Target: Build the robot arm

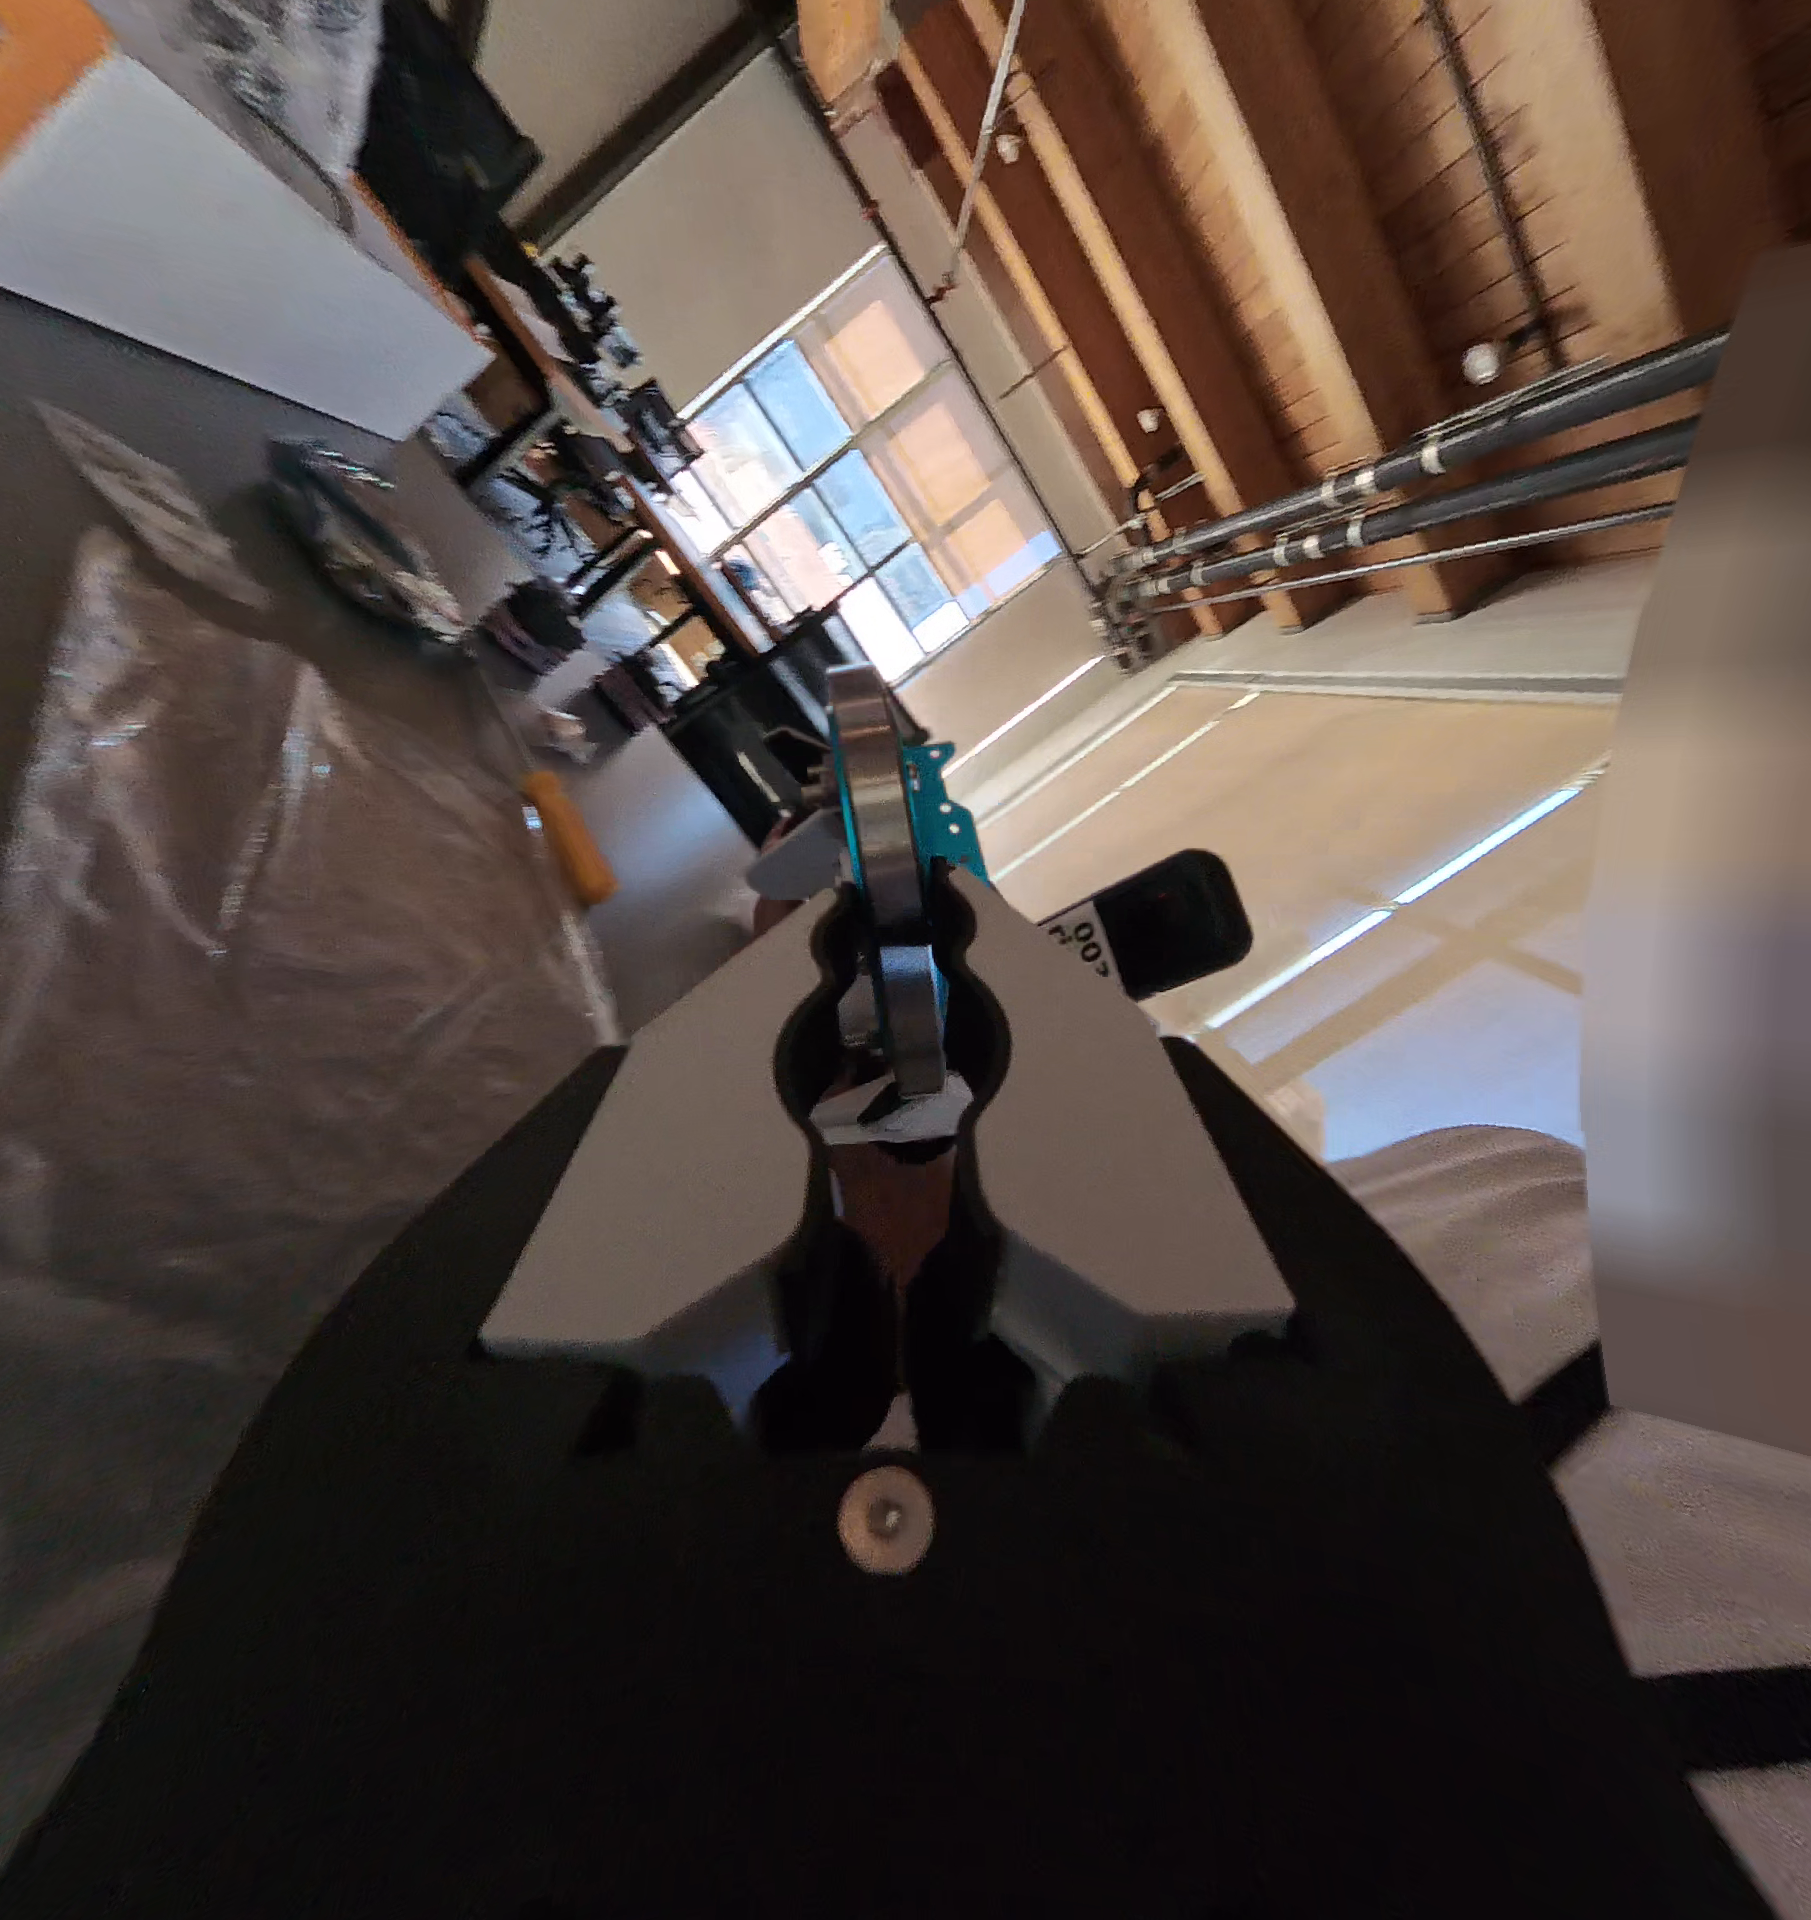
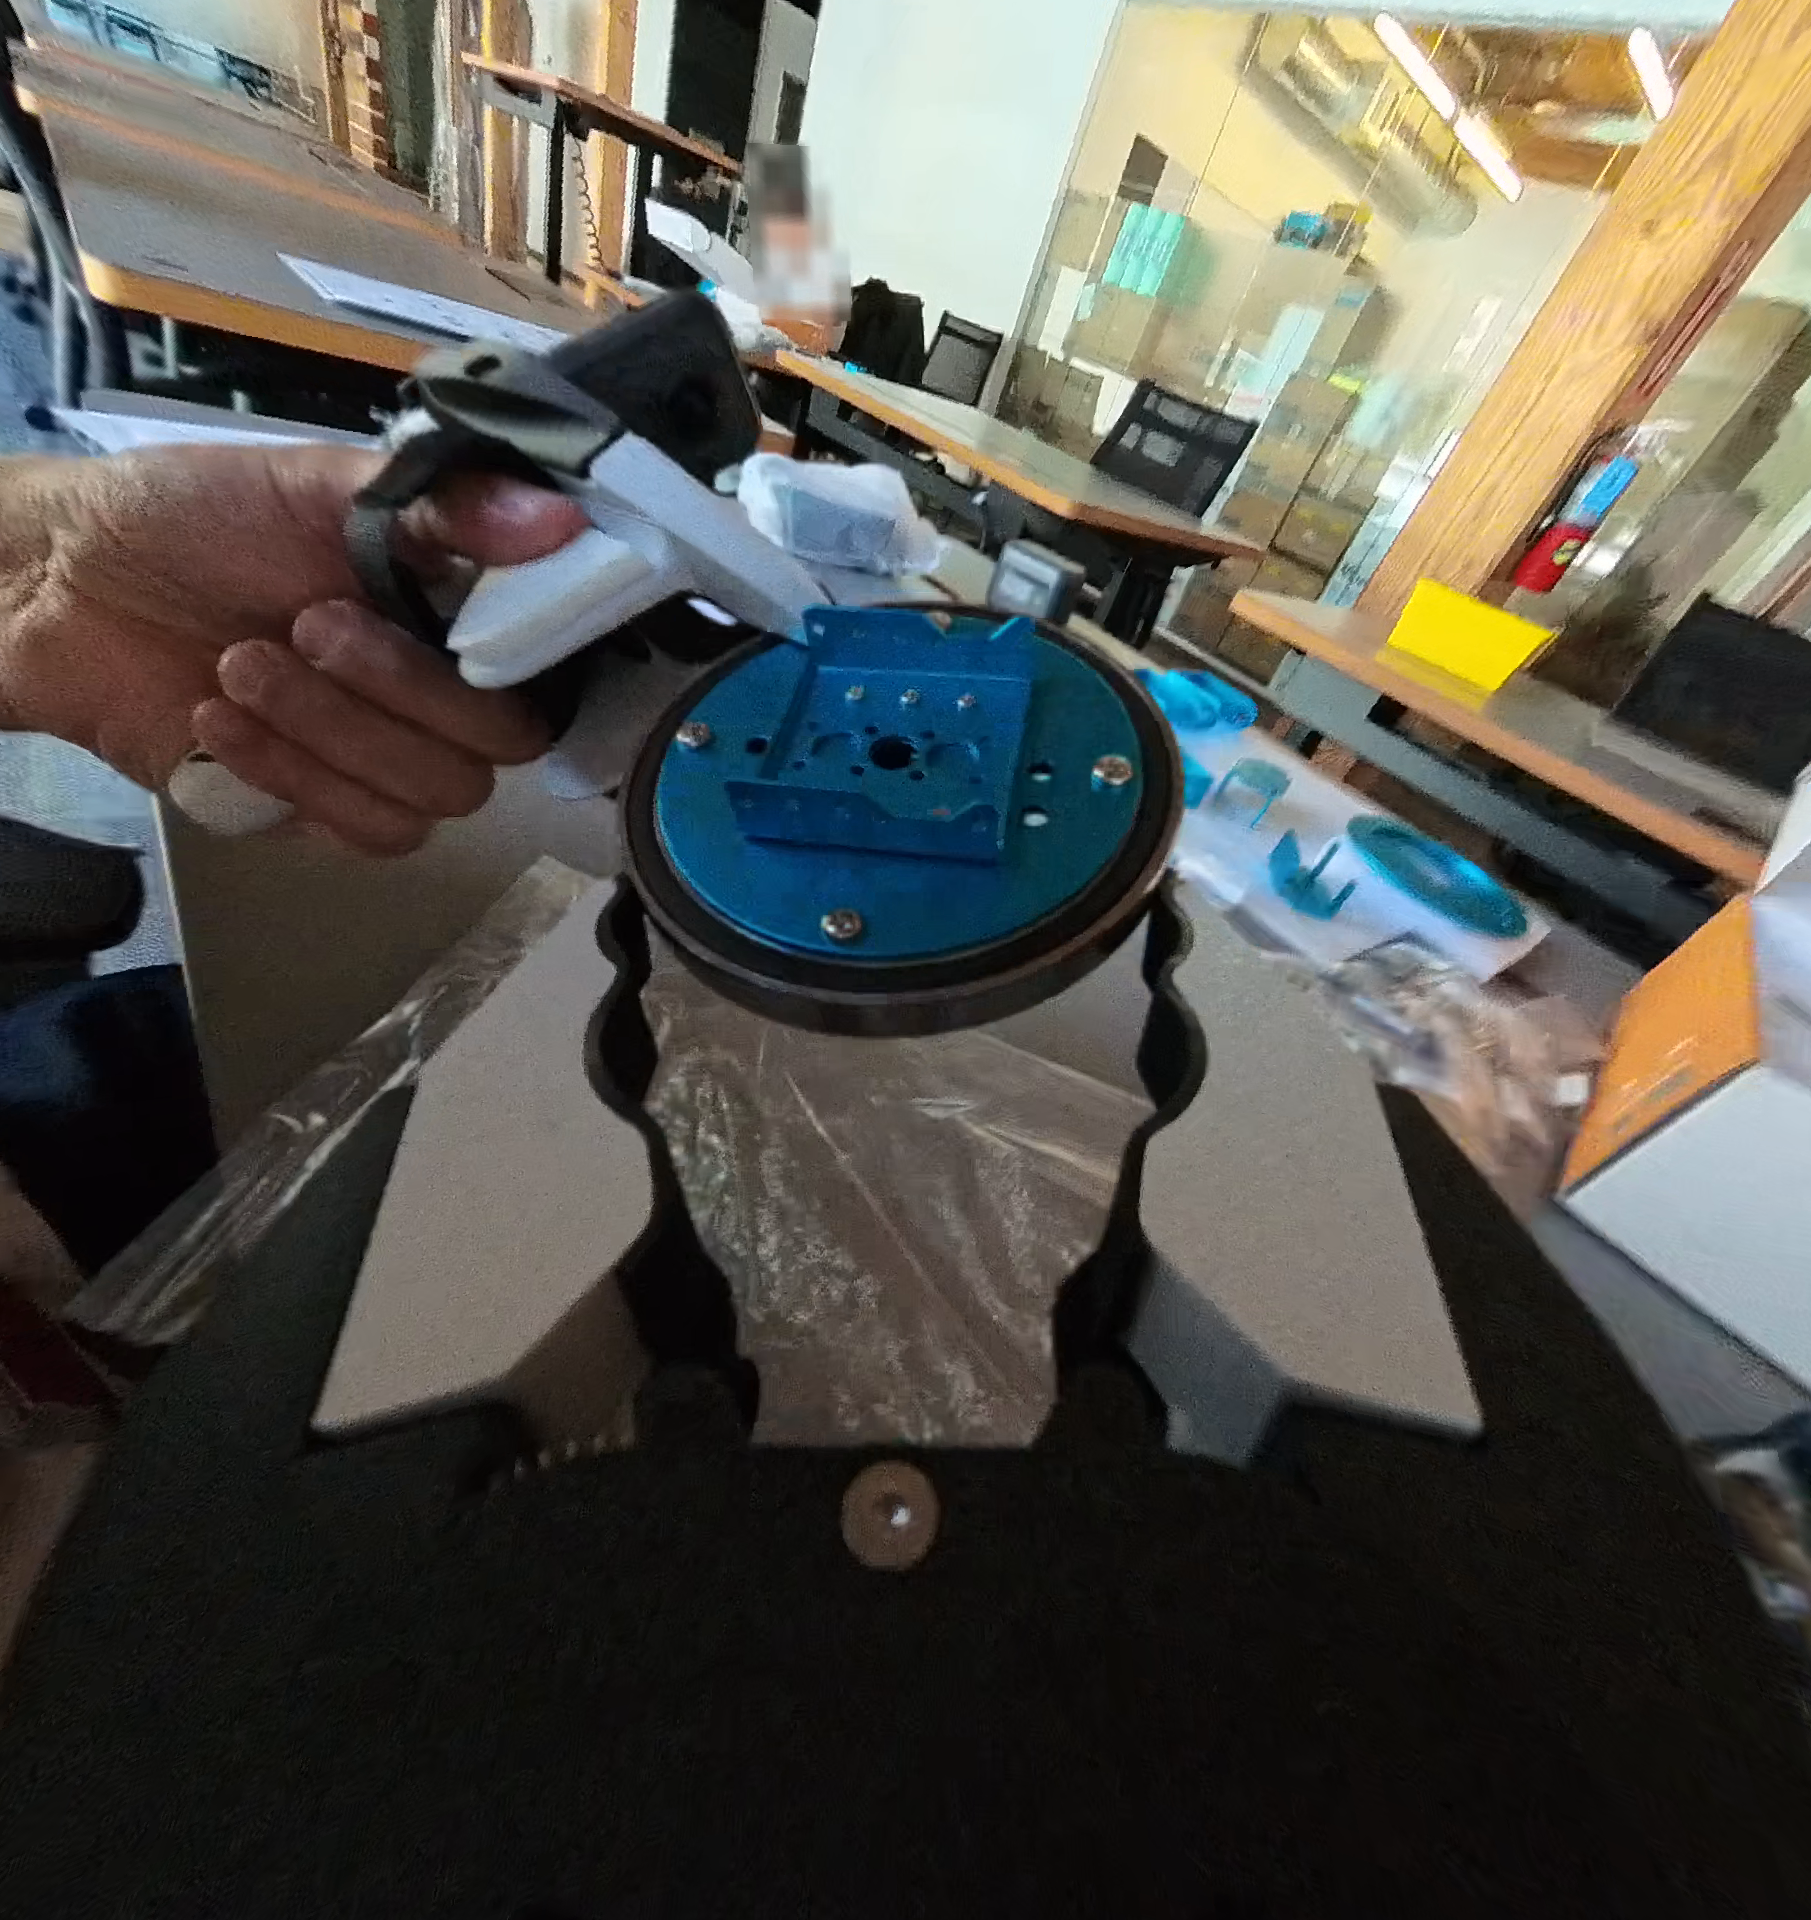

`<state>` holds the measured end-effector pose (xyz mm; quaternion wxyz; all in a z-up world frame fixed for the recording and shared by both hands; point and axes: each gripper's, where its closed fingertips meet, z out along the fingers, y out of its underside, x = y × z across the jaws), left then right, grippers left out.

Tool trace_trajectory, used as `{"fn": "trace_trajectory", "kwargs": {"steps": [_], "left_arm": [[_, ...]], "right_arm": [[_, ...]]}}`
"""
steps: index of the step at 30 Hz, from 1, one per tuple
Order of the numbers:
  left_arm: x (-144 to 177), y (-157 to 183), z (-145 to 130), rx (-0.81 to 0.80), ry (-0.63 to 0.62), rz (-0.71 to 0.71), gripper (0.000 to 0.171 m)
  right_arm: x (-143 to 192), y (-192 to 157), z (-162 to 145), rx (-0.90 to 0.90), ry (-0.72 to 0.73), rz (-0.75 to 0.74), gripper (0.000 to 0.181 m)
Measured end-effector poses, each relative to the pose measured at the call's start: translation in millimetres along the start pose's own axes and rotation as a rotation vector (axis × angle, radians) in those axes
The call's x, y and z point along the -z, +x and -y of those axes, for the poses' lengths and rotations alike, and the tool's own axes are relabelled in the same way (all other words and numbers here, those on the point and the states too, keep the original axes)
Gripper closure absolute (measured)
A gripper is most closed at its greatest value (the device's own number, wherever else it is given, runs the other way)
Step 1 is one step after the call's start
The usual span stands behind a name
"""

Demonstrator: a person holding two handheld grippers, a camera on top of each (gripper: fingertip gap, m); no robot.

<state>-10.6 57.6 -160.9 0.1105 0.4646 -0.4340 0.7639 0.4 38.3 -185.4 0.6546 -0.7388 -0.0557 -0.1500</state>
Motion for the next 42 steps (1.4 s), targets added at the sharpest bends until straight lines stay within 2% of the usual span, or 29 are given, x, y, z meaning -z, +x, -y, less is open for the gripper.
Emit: {"fn": "trace_trajectory", "kwargs": {"steps": [2,3,5,8,10,12,13,15,17,18,19,20,21,22,23,25,28,31,34,40,42], "left_arm": [[5.4,0.6,2.1,-0.067,0.020,-0.013,0.159],[8.0,7.0,4.9,-0.106,0.029,-0.037,0.160],[11.7,17.3,11.8,-0.188,0.033,-0.055,0.160],[12.9,16.8,15.9,-0.292,-0.001,-0.034,0.160],[14.3,18.1,12.3,-0.346,-0.057,-0.072,0.160],[19.5,31.5,8.7,-0.500,-0.112,-0.144,0.160],[22.3,44.5,5.6,-0.636,-0.137,-0.187,0.159],[29.6,73.1,-2.6,-0.924,-0.191,-0.288,0.159],[32.4,69.5,-4.7,-1.115,-0.259,-0.293,0.159],[31.4,56.3,-1.2,-1.140,-0.295,-0.253,0.159],[31.4,48.9,0.2,-1.126,-0.325,-0.246,0.159],[33.5,53.4,-3.5,-1.124,-0.339,-0.299,0.159],[35.5,62.6,-6.4,-1.145,-0.328,-0.359,0.158],[35.5,66.6,-4.5,-1.168,-0.306,-0.376,0.157],[33.4,60.2,3.1,-1.190,-0.291,-0.336,0.158],[31.2,37.3,14.4,-1.231,-0.324,-0.229,0.159],[33.5,47.9,8.5,-1.284,-0.341,-0.291,0.159],[32.4,30.3,19.0,-1.305,-0.336,-0.218,0.158],[35.4,26.8,9.9,-1.287,-0.366,-0.247,0.159],[34.2,16.2,7.4,-1.254,-0.379,-0.198,0.159],[32.3,10.2,5.3,-1.228,-0.412,-0.159,0.159]], "right_arm": [[-0.2,-5.3,-0.9,-0.097,0.041,0.063,0.094],[3.7,-7.5,3.3,-0.141,0.066,0.115,0.111],[9.7,-5.4,10.6,-0.289,0.124,0.191,0.115],[9.2,-8.1,10.2,-0.557,0.123,0.349,0.148],[8.3,-13.0,11.3,-0.621,0.129,0.454,0.163],[9.3,-19.2,18.1,-0.641,0.140,0.566,0.169],[10.8,-25.1,24.7,-0.601,0.131,0.596,0.169],[15.3,-36.4,44.9,-0.255,0.183,0.537,0.169],[10.4,-35.1,45.2,0.025,0.158,0.448,0.169],[3.5,-27.7,34.2,0.042,0.094,0.439,0.169],[-0.8,-22.7,26.5,-0.023,0.055,0.469,0.169],[1.9,-26.7,27.8,-0.050,0.059,0.535,0.169],[6.1,-32.1,35.4,0.009,0.094,0.561,0.169],[6.9,-32.1,42.1,0.078,0.114,0.541,0.169],[3.3,-24.0,44.0,0.111,0.108,0.495,0.170],[-9.7,-2.9,33.2,0.060,0.049,0.435,0.169],[-9.3,-16.4,30.9,0.125,0.054,0.508,0.169],[-19.9,2.9,27.8,0.141,0.039,0.416,0.169],[-19.0,-9.2,16.1,0.149,-0.002,0.503,0.169],[-18.4,-6.9,8.9,0.122,-0.016,0.502,0.169],[-19.7,-8.1,0.1,0.063,-0.040,0.517,0.170]]}}
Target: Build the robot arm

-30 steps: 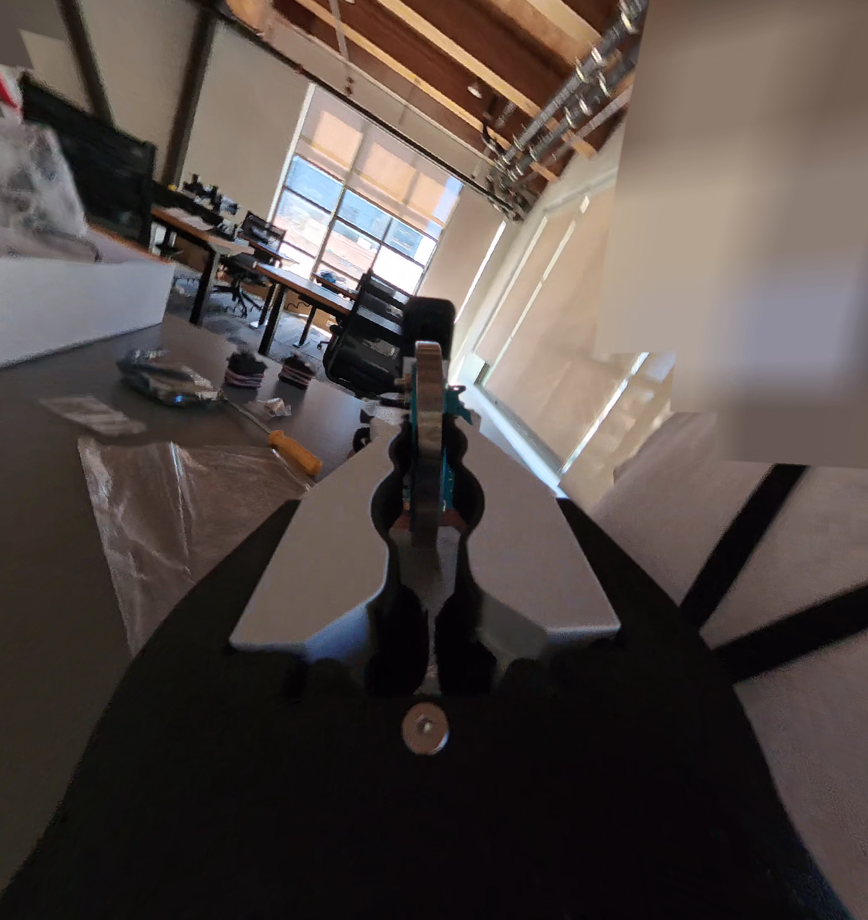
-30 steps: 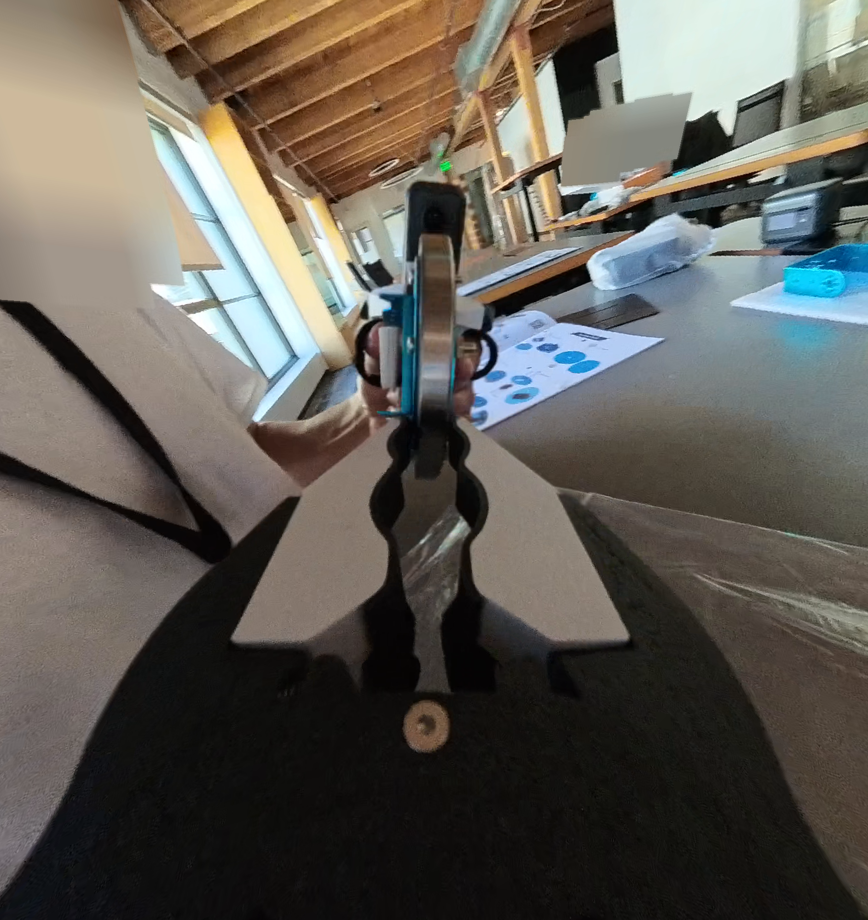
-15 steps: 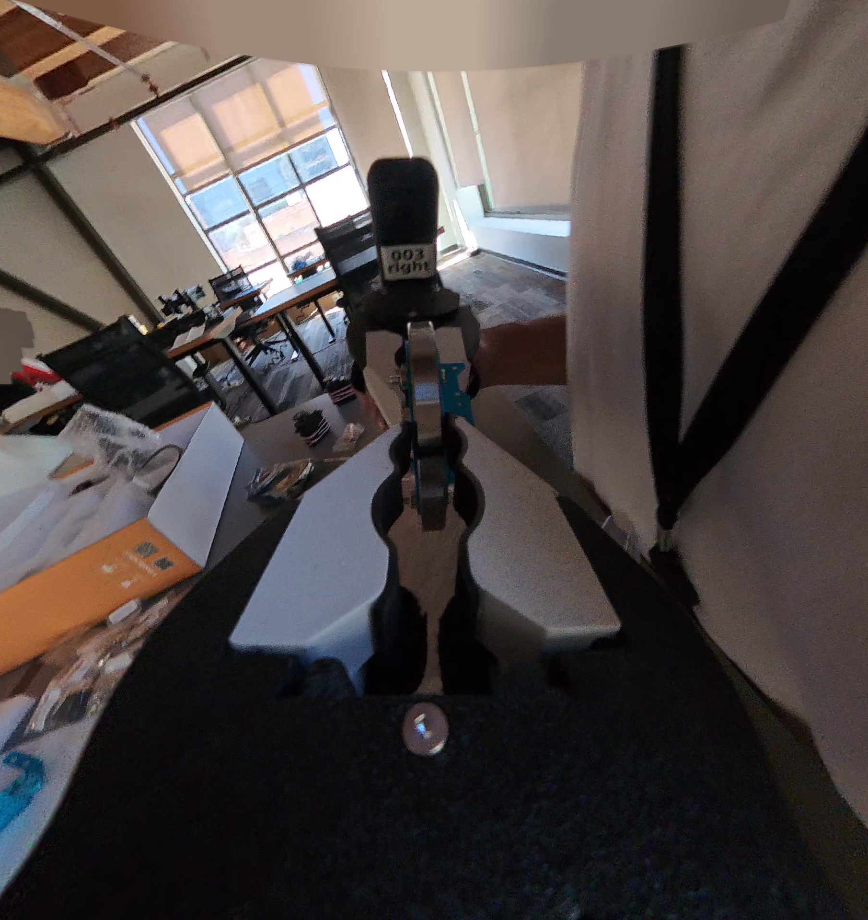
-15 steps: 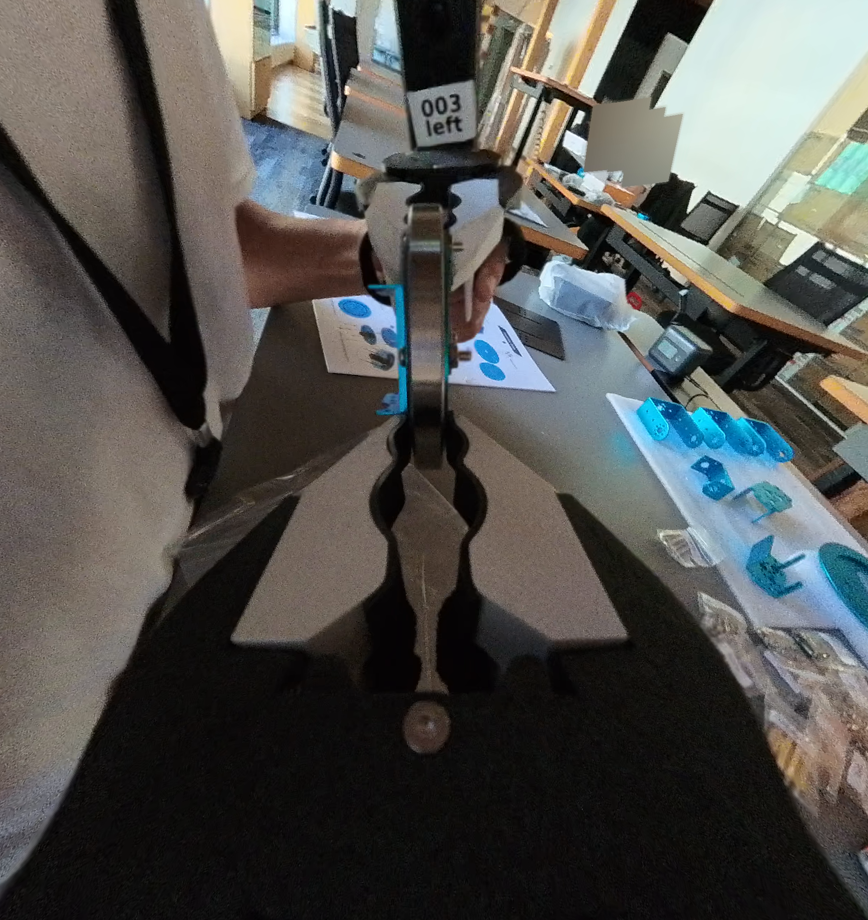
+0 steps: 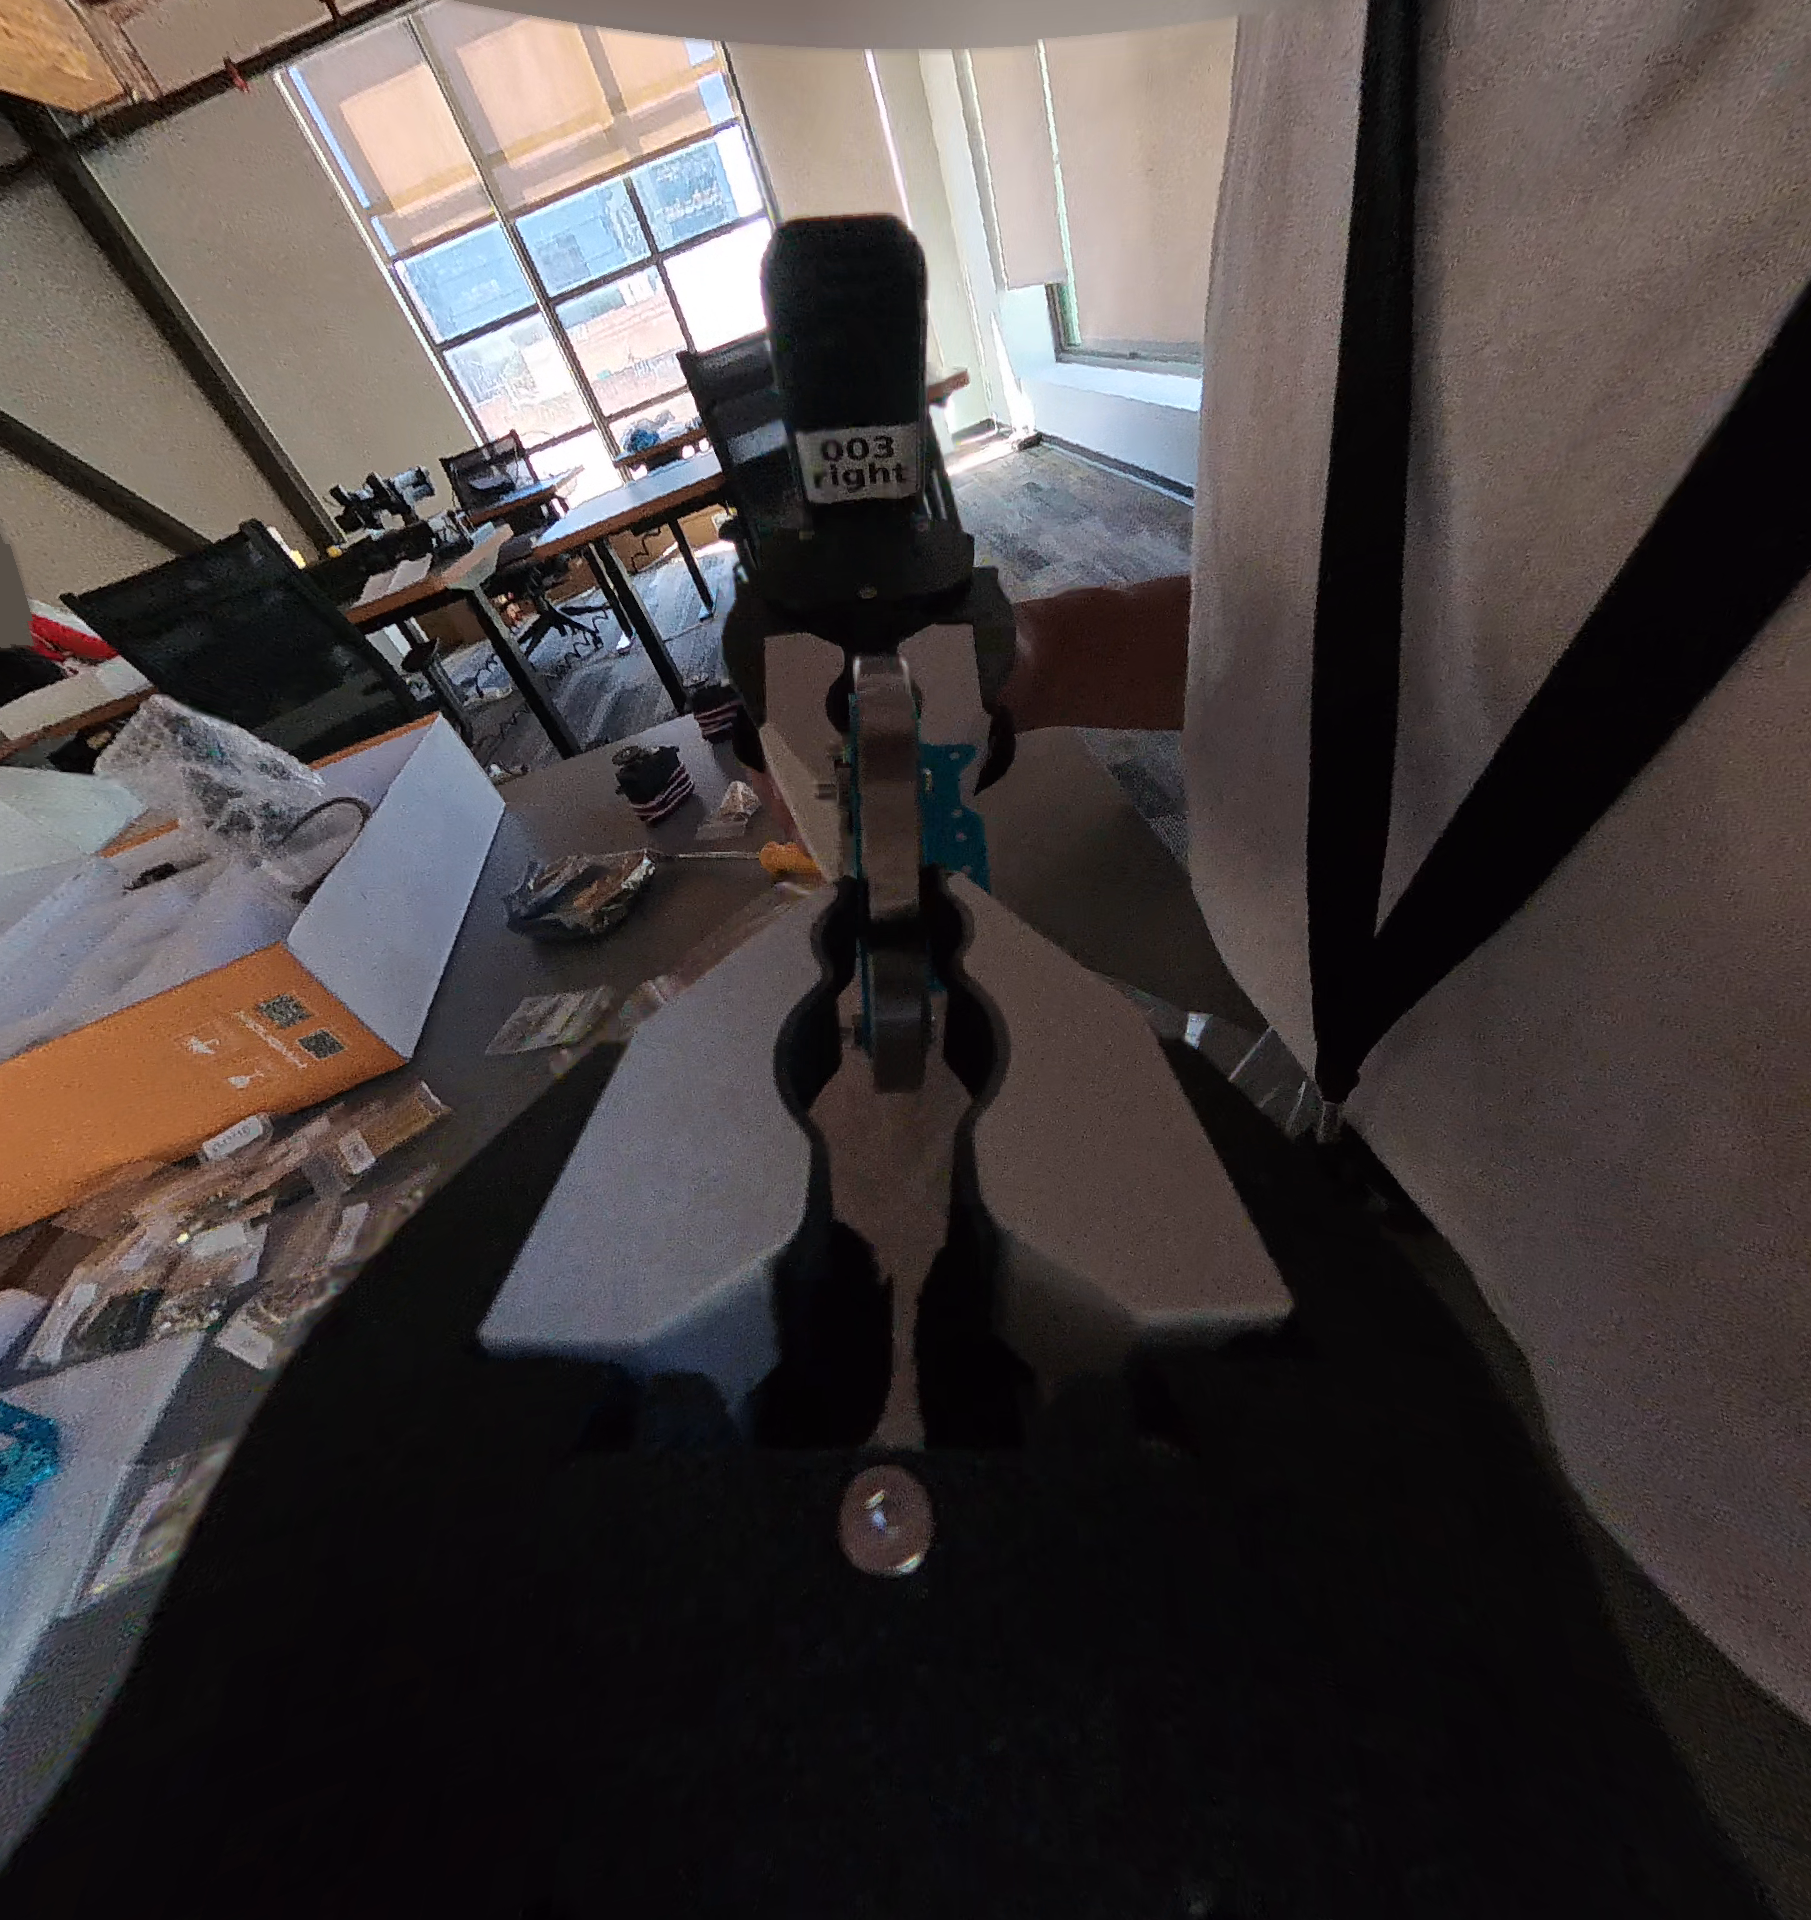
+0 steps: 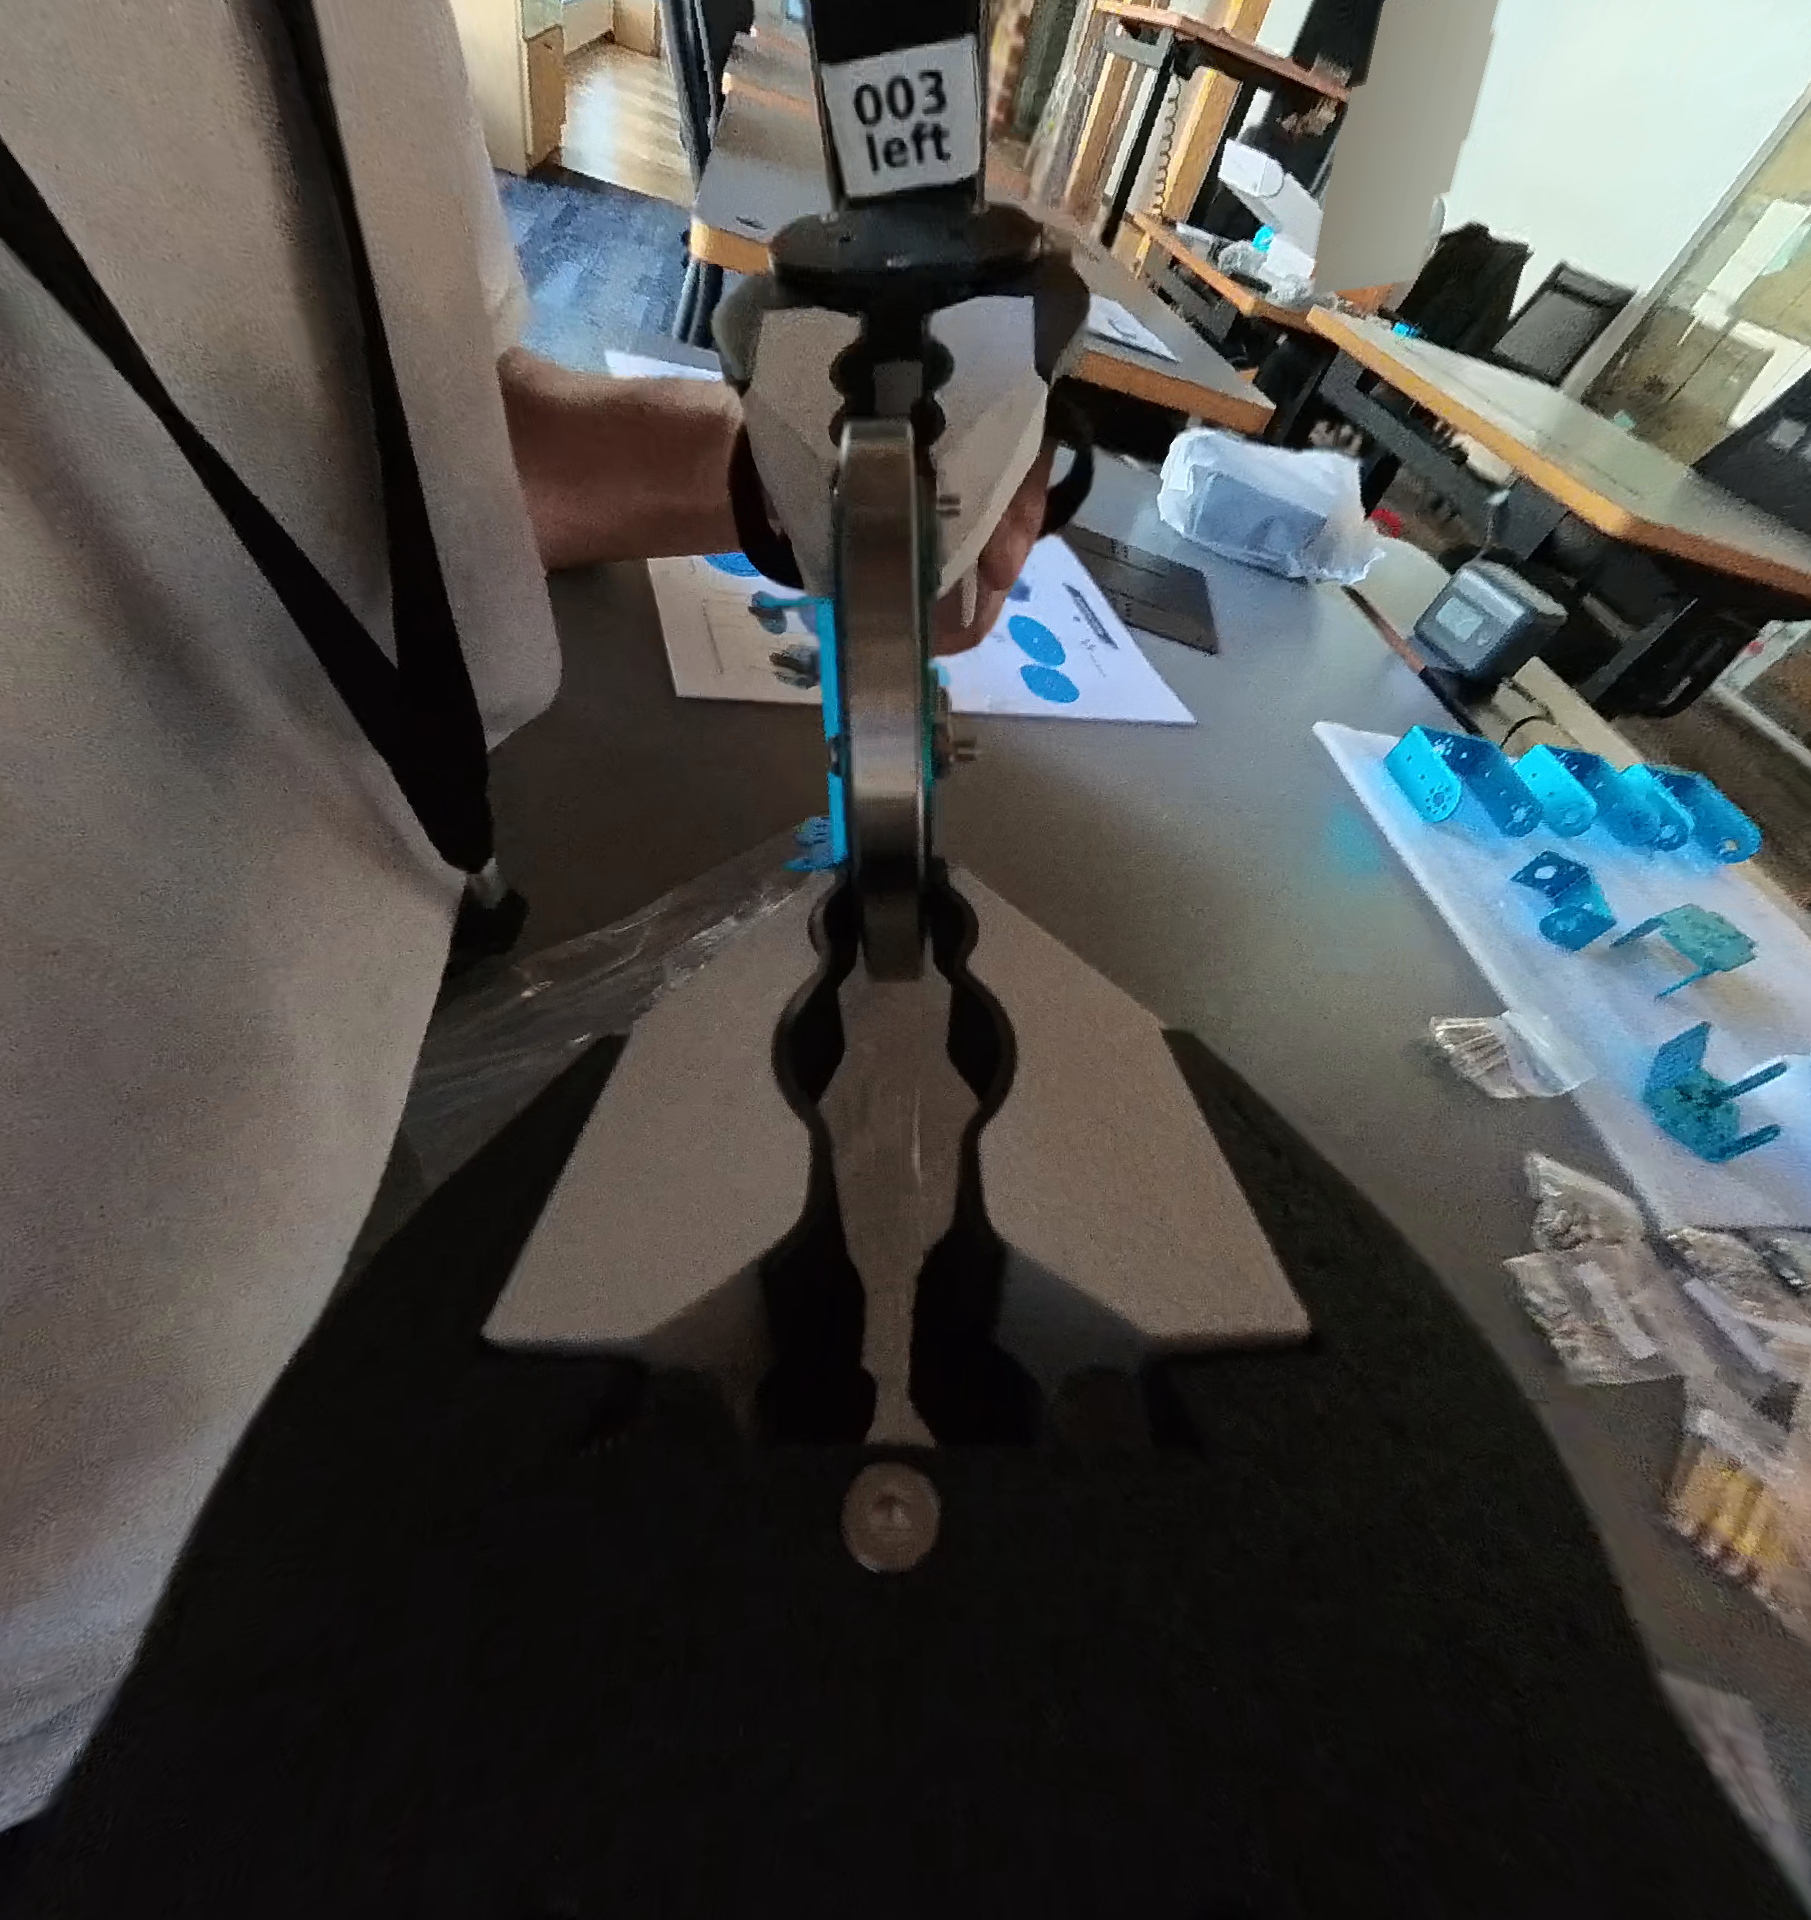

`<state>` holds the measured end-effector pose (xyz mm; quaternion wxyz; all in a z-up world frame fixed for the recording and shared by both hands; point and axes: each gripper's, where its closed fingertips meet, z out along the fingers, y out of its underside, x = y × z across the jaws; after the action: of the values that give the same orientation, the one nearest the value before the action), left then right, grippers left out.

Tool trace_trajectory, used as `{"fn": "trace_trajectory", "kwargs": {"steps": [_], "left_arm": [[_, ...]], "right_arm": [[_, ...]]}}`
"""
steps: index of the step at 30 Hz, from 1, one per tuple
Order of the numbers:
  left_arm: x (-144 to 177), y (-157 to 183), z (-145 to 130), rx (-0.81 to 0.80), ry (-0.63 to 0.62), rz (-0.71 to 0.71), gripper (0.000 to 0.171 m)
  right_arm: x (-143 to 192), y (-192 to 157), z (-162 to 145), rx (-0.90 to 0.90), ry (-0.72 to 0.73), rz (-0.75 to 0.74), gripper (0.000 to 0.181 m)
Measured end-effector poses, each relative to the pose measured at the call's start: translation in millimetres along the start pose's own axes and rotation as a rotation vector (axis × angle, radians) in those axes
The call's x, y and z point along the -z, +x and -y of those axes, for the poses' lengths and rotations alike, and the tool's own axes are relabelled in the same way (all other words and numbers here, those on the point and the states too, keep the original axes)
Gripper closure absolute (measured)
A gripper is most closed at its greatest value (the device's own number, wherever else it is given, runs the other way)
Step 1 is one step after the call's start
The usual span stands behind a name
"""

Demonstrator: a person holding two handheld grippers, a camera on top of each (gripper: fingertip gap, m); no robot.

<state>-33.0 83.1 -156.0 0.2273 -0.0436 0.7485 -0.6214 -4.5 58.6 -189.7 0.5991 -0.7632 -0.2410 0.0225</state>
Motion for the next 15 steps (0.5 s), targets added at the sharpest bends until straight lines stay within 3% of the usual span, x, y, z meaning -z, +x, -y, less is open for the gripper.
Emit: {"fn": "trace_trajectory", "kwargs": {"steps": [8,15], "left_arm": [[-18.1,11.4,-35.5,0.016,-0.170,-0.012,0.159],[-24.2,25.5,-58.1,0.001,-0.267,-0.081,0.159]], "right_arm": [[-11.0,-17.7,-57.0,-0.361,-0.110,0.123,0.160],[-14.6,-39.2,-82.3,-0.396,-0.335,0.262,0.150]]}}
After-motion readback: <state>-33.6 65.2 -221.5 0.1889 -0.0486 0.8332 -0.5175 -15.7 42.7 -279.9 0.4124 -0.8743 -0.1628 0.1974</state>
